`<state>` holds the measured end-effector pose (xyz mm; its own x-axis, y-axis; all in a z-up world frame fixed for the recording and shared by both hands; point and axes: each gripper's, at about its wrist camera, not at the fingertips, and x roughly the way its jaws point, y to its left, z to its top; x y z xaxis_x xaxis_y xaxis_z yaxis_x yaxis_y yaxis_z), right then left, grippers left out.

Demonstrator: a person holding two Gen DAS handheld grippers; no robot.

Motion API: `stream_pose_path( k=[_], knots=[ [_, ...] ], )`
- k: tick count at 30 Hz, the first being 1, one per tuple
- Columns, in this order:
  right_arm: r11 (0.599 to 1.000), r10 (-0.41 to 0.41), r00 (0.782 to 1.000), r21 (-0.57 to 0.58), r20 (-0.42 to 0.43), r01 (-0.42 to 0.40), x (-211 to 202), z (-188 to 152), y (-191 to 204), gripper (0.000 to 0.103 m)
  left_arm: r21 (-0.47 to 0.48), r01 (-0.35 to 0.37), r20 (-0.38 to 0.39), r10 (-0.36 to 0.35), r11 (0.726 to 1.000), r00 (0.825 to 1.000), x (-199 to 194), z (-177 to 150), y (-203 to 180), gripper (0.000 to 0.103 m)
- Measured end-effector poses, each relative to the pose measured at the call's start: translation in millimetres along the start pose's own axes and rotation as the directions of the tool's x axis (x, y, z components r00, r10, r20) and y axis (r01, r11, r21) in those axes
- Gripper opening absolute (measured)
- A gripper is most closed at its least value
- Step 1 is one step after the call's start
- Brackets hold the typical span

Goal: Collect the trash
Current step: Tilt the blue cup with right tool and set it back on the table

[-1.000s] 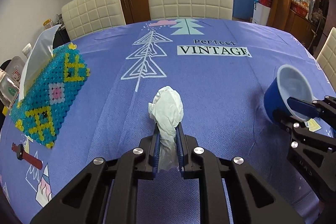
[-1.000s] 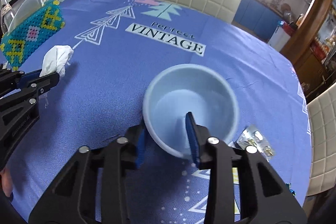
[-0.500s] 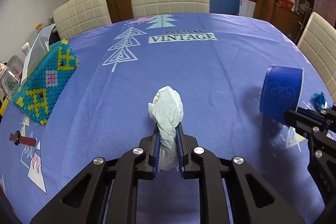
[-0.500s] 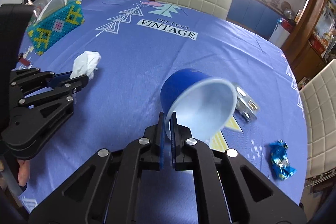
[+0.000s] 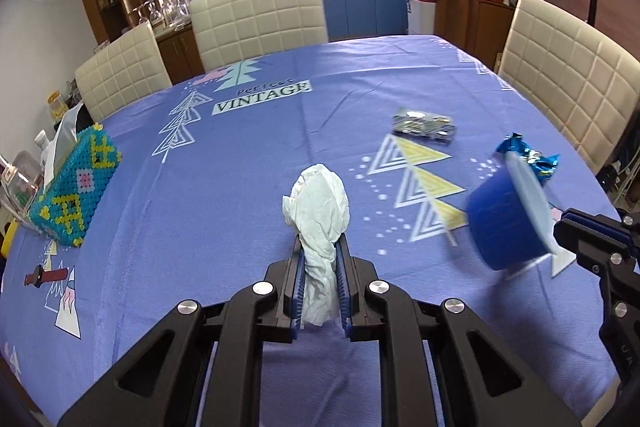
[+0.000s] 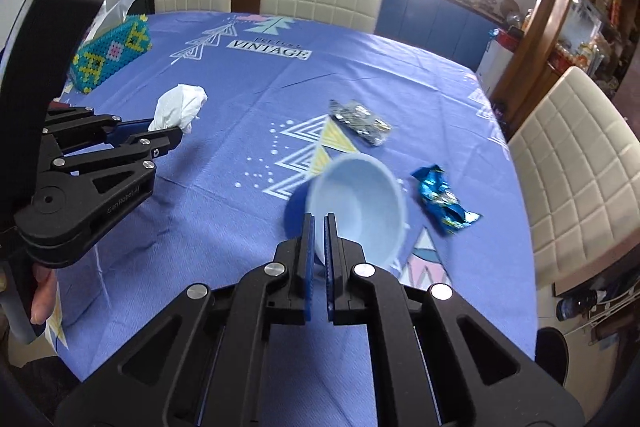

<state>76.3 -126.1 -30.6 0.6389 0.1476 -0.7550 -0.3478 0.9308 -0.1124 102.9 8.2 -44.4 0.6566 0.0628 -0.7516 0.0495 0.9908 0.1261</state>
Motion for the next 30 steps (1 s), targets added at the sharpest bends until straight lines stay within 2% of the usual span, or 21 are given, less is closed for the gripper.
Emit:
stream_pose_path(
  k=[7,11,14,15,16,17,18,19,21,29,30],
  knots=[
    [0.999,-0.016,0.999,0.029,0.036,0.014,-20,-17,-27,0.006,0.032,0.020,0.018,-0.020,0.999,1.000,-14,4,-33,0.014],
    [1.000,0.017,0.999,-0.002,0.030,-0.017,-15,-14,-22,0.009,0.013,0.002,0.021,-0.002,1.000,1.000,-13,9,-27,0.014],
    [0.999,0.004,1.000,-0.032,0.011,-0.004,-1,-6,-11,0.012,-0.015,-0.017,0.003,0.017,1.000,1.000,-6,10,-13,0.014],
    [0.999,0.014,1.000,-0.034,0.006,-0.013,4,-4,-8,0.022,-0.024,-0.025,0.002,0.025,0.999,1.000,-4,10,-7,0.014],
    [0.999,0.022,1.000,-0.029,0.006,-0.022,9,-2,-5,0.051,-0.029,-0.037,0.003,0.037,0.999,0.999,-2,10,-2,0.014],
    [1.000,0.011,1.000,-0.025,0.027,-0.010,9,-1,-2,0.076,-0.032,-0.049,0.004,0.049,0.998,0.999,-1,9,3,0.014],
    [1.000,-0.009,0.996,-0.025,0.084,0.011,5,-1,1,0.097,-0.036,-0.060,0.003,0.060,0.998,0.998,2,9,10,0.014],
    [0.999,-0.028,0.994,-0.041,0.105,0.032,5,2,6,0.099,-0.038,-0.065,0.001,0.065,0.997,0.998,4,8,15,0.014],
    [0.998,-0.041,0.995,-0.052,0.092,0.046,15,7,12,0.099,-0.041,-0.076,-0.007,0.076,0.996,0.997,10,8,24,0.014],
    [1.000,0.012,1.000,-0.022,-0.018,-0.012,78,24,20,0.099,-0.040,-0.058,-0.022,0.057,0.998,0.998,33,9,36,0.014],
    [1.000,0.011,1.000,-0.025,-0.025,-0.012,81,24,22,0.096,-0.038,-0.054,-0.026,0.053,0.998,0.998,35,8,36,0.014]
  ],
)
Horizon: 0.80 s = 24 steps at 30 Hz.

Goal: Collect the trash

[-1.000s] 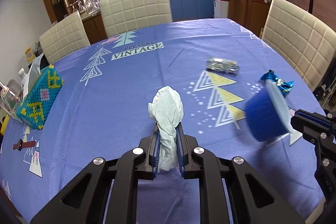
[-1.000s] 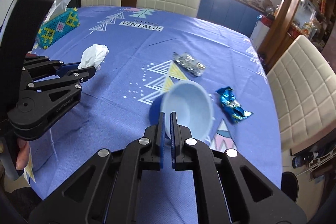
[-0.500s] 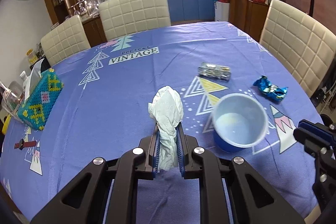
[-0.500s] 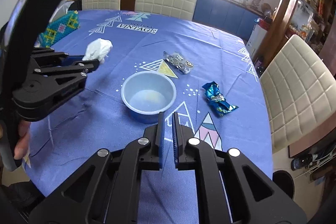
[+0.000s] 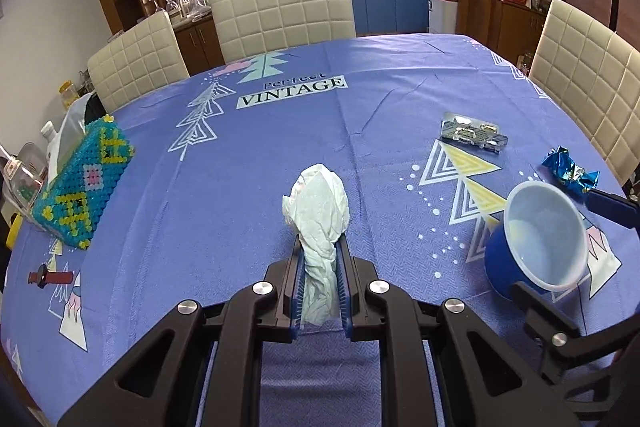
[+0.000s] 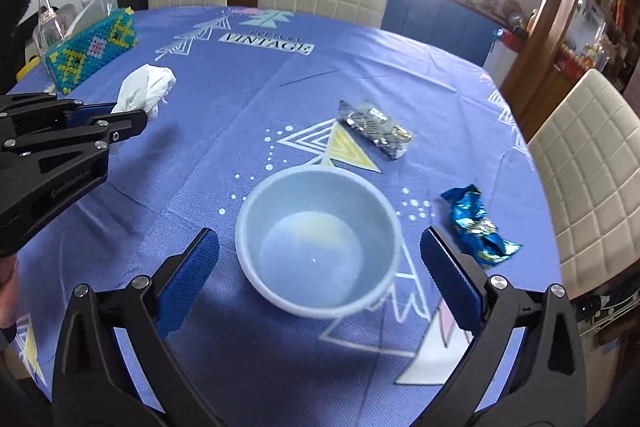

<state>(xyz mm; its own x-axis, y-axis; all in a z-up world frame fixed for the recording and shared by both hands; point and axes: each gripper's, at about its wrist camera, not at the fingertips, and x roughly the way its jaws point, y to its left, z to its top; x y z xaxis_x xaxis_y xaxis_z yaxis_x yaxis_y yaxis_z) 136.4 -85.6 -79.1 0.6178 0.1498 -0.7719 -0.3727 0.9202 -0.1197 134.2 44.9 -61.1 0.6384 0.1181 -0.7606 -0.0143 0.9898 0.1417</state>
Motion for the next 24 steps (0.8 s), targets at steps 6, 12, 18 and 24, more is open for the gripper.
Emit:
stream_pose_path(
  k=[6,12,18,24],
  knots=[
    [1.000,-0.007,0.999,-0.010,-0.040,0.006,-2,-1,-2,0.027,0.007,0.017,-0.019,-0.016,1.000,1.000,9,0,-6,0.014],
    [0.999,-0.001,1.000,0.037,-0.024,0.002,-15,-16,-23,0.038,0.039,0.034,0.006,-0.034,0.999,0.999,-4,0,-27,0.014],
    [0.996,-0.077,0.993,0.046,0.094,0.073,-42,-15,-34,0.100,0.041,0.033,0.019,-0.034,0.999,0.999,-11,0,-32,0.014],
    [0.996,-0.045,0.999,0.072,0.028,0.043,-10,-9,-39,0.100,0.045,0.037,0.021,-0.038,0.998,0.999,-6,4,-31,0.015]
  ],
)
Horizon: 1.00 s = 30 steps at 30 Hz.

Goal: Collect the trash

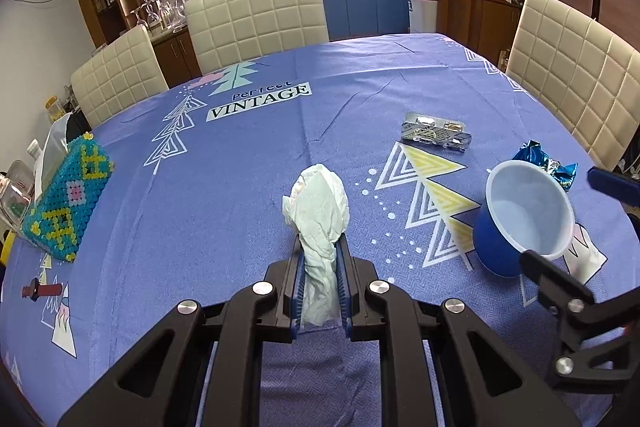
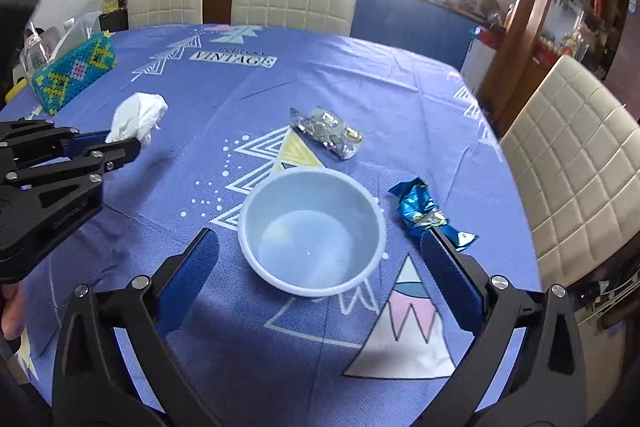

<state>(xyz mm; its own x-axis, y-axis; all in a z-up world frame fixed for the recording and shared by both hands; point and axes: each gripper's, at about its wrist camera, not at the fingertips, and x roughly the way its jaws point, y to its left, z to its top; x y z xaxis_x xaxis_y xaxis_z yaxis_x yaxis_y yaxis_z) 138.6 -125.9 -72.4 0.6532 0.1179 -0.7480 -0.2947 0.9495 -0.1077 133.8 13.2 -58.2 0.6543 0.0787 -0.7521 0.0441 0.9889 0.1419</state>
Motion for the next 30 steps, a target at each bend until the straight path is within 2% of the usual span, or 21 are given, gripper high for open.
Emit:
stream_pose_path(
  k=[6,9,11,21,30],
  knots=[
    [1.000,0.011,0.999,0.007,-0.040,-0.011,30,8,5,0.099,0.009,0.005,-0.019,-0.005,1.000,1.000,14,0,0,0.015],
    [1.000,0.014,0.999,0.022,-0.039,-0.014,31,10,3,0.086,0.016,0.006,-0.026,-0.006,1.000,1.000,19,0,-1,0.015],
    [0.999,0.023,0.999,0.025,-0.033,-0.023,28,7,2,0.086,0.021,0.006,-0.026,-0.006,1.000,1.000,20,0,-2,0.015],
    [0.999,-0.015,1.000,-0.028,0.025,0.016,-22,-17,-9,0.085,0.074,0.025,-0.009,-0.024,0.997,1.000,4,-3,-35,0.014],
    [0.997,-0.083,0.992,0.001,0.096,0.083,-79,-46,-53,0.085,0.160,0.046,0.048,-0.054,0.986,0.997,-36,2,-95,0.015]
  ],
)
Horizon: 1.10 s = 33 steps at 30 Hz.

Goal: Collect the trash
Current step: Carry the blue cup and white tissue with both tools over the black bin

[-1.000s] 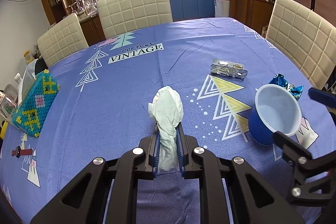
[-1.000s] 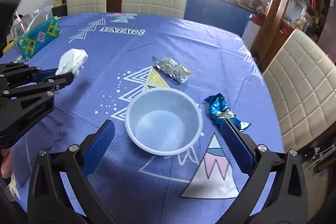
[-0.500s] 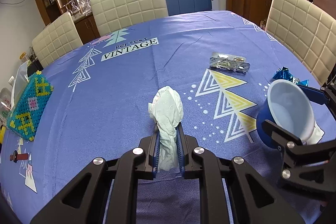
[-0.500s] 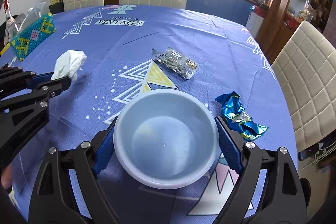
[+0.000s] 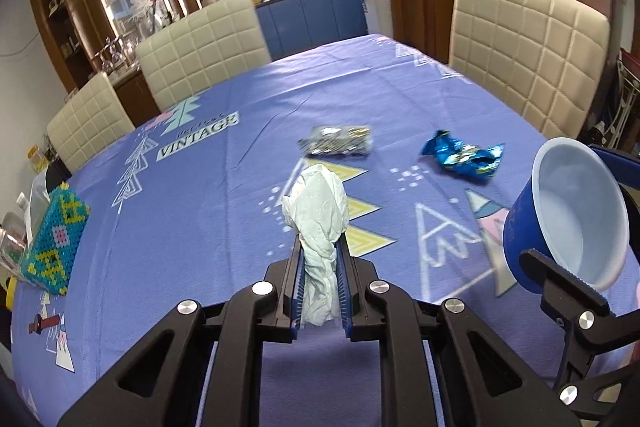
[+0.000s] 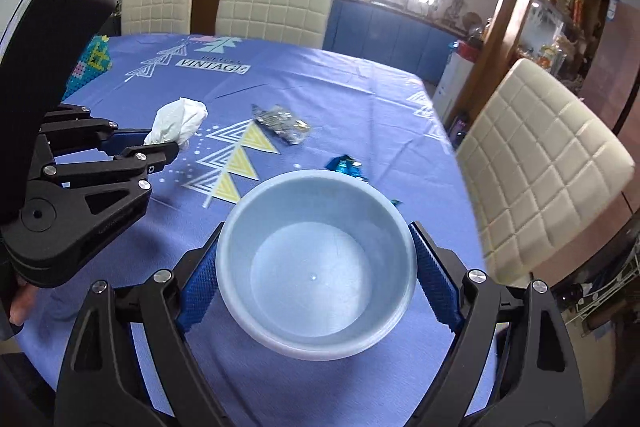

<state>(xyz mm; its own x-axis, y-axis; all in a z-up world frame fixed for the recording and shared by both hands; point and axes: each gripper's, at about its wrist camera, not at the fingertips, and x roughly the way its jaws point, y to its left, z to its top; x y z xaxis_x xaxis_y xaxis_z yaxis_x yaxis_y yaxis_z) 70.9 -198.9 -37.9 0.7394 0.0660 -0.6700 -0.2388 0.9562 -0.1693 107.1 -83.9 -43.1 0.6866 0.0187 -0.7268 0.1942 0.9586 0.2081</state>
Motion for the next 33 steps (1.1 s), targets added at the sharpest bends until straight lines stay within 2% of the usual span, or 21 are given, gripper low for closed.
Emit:
stream_pose_path(
  k=[9,19,33],
  knots=[
    [0.992,-0.099,0.995,0.085,0.012,0.098,-33,-33,-74,0.086,0.091,0.068,0.023,-0.070,0.994,0.997,-19,17,-79,0.015],
    [0.961,-0.202,0.979,0.189,-0.021,0.202,-49,-72,-154,0.086,0.196,0.144,0.030,-0.153,0.970,0.988,-26,38,-167,0.016],
    [0.919,-0.265,0.962,0.282,-0.072,0.274,-47,-111,-238,0.086,0.304,0.219,0.011,-0.233,0.927,0.972,-20,62,-265,0.017]
  ],
)
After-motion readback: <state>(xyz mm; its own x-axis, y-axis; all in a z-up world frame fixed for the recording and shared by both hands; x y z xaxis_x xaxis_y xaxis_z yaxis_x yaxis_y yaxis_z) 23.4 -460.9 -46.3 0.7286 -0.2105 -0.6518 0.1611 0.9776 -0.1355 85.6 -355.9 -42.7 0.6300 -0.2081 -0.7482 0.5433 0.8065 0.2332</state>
